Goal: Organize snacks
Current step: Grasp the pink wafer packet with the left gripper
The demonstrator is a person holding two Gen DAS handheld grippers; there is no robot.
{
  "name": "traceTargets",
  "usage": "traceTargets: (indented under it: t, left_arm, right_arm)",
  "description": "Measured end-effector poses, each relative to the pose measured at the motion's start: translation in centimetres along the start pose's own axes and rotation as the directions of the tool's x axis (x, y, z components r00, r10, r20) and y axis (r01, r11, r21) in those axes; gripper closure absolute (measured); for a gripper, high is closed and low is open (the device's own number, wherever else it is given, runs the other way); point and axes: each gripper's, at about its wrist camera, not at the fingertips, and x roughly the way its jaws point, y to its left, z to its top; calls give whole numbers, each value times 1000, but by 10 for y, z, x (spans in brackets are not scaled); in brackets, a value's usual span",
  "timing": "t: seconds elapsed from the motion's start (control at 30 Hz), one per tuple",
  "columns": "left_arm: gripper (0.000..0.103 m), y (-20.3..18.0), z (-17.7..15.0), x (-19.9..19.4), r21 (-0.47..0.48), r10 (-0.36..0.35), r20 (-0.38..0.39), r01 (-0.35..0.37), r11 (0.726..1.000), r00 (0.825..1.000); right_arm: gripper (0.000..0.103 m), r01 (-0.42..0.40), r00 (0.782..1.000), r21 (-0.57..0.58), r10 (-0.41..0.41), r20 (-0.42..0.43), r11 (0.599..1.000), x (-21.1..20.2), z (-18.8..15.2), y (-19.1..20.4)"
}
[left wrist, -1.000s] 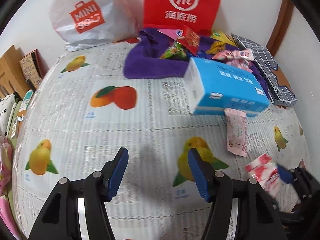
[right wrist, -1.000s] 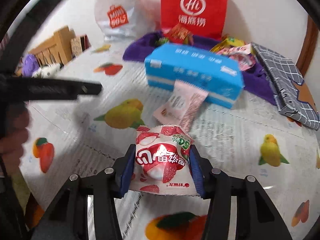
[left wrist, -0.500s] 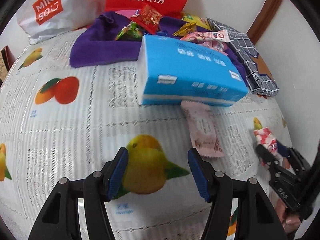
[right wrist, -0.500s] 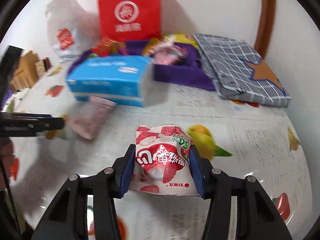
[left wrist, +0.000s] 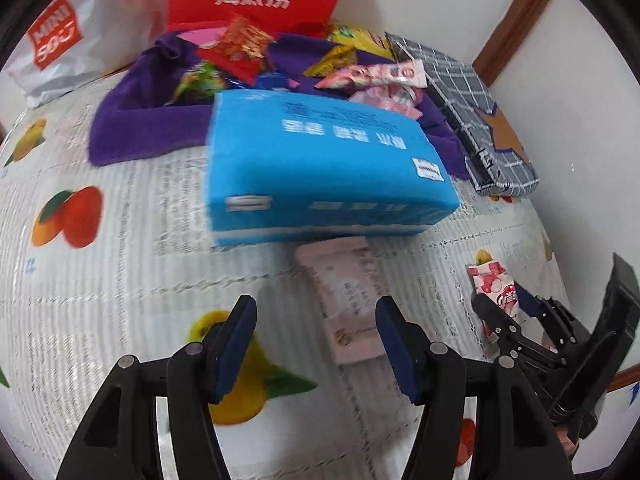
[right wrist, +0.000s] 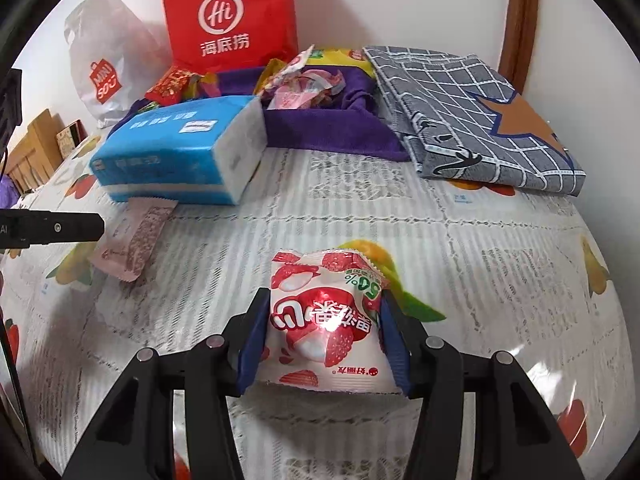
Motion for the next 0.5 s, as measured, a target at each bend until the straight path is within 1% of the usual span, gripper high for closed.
traceTargets:
  t: [0.1, 0.13, 0.2, 0.3, 0.33, 0.37, 0.43, 0.5]
  left_arm:
    - [43, -14, 2, 15, 23, 26, -16, -26, 999, 1000]
    - [43, -21, 2, 17, 40, 52, 4, -52, 998, 999]
    - [43, -31, 2, 21, 72, 84, 15, -85, 994, 996]
    - [43, -47, 0, 29, 115, 171, 41, -174, 978, 984]
    - [43, -53, -1, 31, 135, 201, 53, -207, 969, 978]
    - [45, -57, -2, 33, 150, 222, 65, -229, 962, 973]
    - [51, -59, -4, 32, 153, 215, 83, -226, 962, 973]
    - [52, -60, -3, 32, 147, 215, 87, -226, 963, 973]
  right_arm:
    - [50, 15, 1000, -3, -15, 2, 1000, 1, 1, -4]
    - [50, 14, 1000, -3, -14, 2, 1000, 2, 1, -5]
    - [50, 14, 1000, 6, -14, 2, 1000, 2, 1, -7]
    - [49, 18, 1000, 6, -18, 3, 1000, 3, 2, -8]
    - [49, 18, 1000, 6, -18, 3, 1000, 4, 2, -8]
    - [49, 17, 1000, 7, -17, 3, 1000, 4, 2, -8]
    - [49, 10, 1000, 12, -10, 2, 1000, 4, 2, -9]
    - [48, 10, 1000, 11, -10, 2, 1000, 4, 2, -9]
